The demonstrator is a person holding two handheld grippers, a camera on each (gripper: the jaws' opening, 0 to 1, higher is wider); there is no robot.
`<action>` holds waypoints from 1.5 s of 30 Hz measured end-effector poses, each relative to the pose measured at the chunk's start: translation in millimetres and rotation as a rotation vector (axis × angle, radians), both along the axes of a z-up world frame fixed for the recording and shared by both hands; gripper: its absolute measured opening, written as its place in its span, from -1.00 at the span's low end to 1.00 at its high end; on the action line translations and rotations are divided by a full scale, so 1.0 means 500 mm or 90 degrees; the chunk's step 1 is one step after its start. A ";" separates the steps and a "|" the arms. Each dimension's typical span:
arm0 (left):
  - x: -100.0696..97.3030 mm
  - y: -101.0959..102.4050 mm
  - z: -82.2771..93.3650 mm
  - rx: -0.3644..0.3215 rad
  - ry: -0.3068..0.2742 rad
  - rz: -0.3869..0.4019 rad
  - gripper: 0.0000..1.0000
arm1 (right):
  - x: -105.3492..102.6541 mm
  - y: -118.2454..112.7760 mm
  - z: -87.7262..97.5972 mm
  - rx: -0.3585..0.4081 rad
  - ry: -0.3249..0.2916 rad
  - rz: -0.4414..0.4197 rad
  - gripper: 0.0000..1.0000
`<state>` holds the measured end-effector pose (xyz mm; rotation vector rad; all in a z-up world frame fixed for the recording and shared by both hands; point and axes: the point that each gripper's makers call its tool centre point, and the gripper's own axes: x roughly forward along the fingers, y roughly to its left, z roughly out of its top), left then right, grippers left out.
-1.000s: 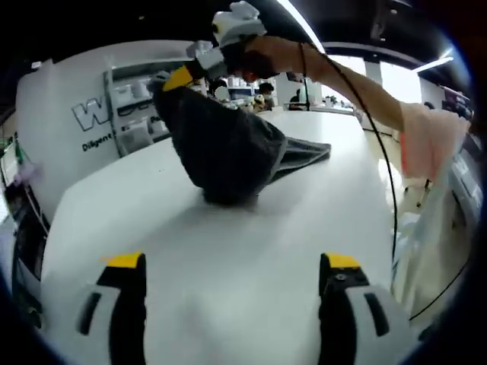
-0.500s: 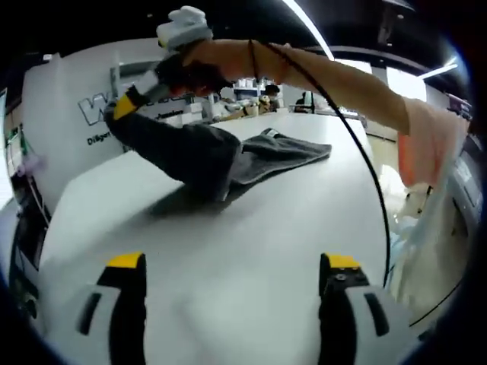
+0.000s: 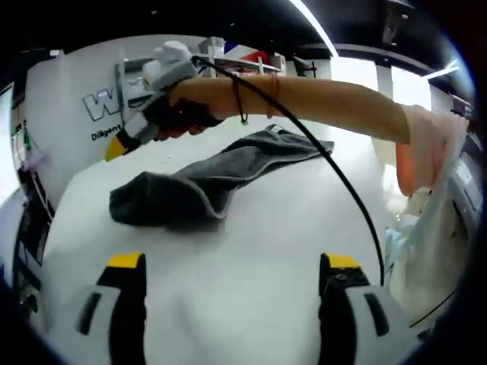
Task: Fold the towel on the table until its edges align and the towel forms a compact rectangular stack.
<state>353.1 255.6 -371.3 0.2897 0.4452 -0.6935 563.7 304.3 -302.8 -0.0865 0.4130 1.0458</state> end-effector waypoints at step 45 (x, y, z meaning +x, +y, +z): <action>0.067 -0.086 -0.014 -0.010 0.014 -0.049 0.99 | -0.229 -0.603 0.094 -0.093 -0.193 0.088 0.99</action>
